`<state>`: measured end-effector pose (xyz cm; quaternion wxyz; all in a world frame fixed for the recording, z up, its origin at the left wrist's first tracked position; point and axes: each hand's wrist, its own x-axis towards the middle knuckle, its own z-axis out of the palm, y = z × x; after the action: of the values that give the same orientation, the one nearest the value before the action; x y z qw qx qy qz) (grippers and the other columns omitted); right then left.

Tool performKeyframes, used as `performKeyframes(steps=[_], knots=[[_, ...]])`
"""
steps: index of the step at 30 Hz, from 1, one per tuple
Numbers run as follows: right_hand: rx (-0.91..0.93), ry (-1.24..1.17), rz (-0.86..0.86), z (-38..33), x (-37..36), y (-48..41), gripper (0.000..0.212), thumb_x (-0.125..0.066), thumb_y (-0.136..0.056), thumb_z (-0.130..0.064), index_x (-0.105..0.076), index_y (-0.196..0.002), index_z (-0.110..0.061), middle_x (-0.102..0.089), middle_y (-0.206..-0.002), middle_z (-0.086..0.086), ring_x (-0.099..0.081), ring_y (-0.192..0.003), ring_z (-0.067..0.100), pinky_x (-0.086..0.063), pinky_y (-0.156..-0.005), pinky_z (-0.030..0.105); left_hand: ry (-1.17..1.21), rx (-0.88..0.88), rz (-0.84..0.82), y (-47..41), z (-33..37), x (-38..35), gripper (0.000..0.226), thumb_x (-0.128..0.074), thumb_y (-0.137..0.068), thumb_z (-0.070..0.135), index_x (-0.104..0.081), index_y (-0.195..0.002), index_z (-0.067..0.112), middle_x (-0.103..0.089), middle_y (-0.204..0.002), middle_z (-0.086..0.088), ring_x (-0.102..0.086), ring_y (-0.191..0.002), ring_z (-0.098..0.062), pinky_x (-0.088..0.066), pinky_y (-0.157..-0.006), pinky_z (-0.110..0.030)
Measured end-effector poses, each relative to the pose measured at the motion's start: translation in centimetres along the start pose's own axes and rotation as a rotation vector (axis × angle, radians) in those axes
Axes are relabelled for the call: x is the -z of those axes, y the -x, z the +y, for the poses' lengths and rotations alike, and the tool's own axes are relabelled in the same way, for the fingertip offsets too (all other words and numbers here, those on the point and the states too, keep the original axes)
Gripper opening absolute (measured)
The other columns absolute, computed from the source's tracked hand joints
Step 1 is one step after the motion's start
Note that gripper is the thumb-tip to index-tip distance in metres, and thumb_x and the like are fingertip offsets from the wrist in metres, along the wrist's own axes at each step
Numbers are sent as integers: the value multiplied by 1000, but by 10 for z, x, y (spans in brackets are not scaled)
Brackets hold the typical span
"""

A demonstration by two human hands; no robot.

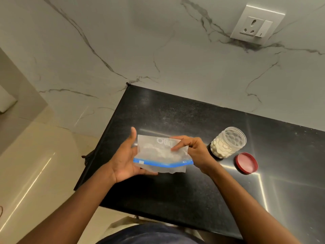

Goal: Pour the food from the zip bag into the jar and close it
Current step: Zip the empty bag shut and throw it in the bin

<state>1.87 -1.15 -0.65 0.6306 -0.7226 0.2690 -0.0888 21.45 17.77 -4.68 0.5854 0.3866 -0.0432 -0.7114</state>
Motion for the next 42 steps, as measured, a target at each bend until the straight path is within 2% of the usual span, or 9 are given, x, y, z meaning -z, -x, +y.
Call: performKeyframes(steps=[4,8,10,15,20,25,33,39,42], knots=[[40,270,-11,-7,-17,1,51,-48,-90,18,-80,-114,-13,-57,-147,-6,-51,-136,8,-45,-113,32,-155,-60,160,-1,-6,-1,59,-90,-82,27,-70,-136,13,-74,-131,-20,-74,-118,-38,-64,-87,-52],[-185,-715,127,2,-28,6,55,-57,-89,-25,-60,-144,-30,-66,-142,7,-64,-130,31,-51,-106,59,-141,-147,265,3,-2,5,41,-82,-88,13,-74,-128,12,-77,-123,-20,-77,-112,-36,-66,-82,-49],[-271,-826,46,7,-37,9,55,-63,-92,-39,-61,-143,-21,-65,-141,17,-63,-129,41,-47,-105,69,-169,-184,292,6,-3,7,38,-78,-92,12,-73,-130,13,-78,-122,-17,-77,-113,-35,-66,-83,-47],[-327,-276,77,3,-57,-2,34,-87,-80,-24,-77,-111,-18,-79,-113,9,-77,-102,27,-65,-81,45,-487,-288,412,13,-9,6,26,-72,-99,13,-75,-124,22,-81,-114,-4,-78,-108,-23,-66,-84,-35],[-98,293,281,-9,-74,-15,20,-84,-76,-10,-68,-81,-22,-74,-78,-3,-72,-73,13,-59,-60,28,-569,-400,595,21,-25,-13,17,-75,-96,40,-66,-109,45,-75,-110,13,-74,-100,-9,-61,-66,-17],[157,532,314,-17,-97,-16,28,-79,-77,-15,-55,-76,-28,-62,-72,-11,-58,-65,5,-44,-54,21,-560,-480,599,34,-34,-32,54,-81,-80,60,-63,-129,43,-73,-117,14,-74,-105,-9,-65,-84,-30],[22,-95,210,-26,-125,-12,7,-68,-88,-5,-73,-91,-9,-76,-85,9,-71,-73,14,-55,-63,24,-453,-649,797,67,-42,-19,15,-82,-91,40,-76,-104,37,-83,-99,11,-80,-92,-6,-63,-71,-21],[-217,-424,-246,-42,-135,6,60,-70,-87,-59,-62,-135,-25,-76,-123,8,-75,-110,29,-62,-91,48,-461,-711,904,92,-37,5,20,-77,-94,46,-78,-105,29,-82,-94,13,-80,-90,-6,-64,-67,-23],[-149,-421,-109,-53,-167,4,70,-88,-75,-50,-59,-136,-29,-76,-121,1,-76,-107,23,-64,-85,43,-485,-768,954,98,-23,19,21,-75,-95,47,-78,-104,28,-82,-94,12,-80,-88,-6,-64,-66,-23]])
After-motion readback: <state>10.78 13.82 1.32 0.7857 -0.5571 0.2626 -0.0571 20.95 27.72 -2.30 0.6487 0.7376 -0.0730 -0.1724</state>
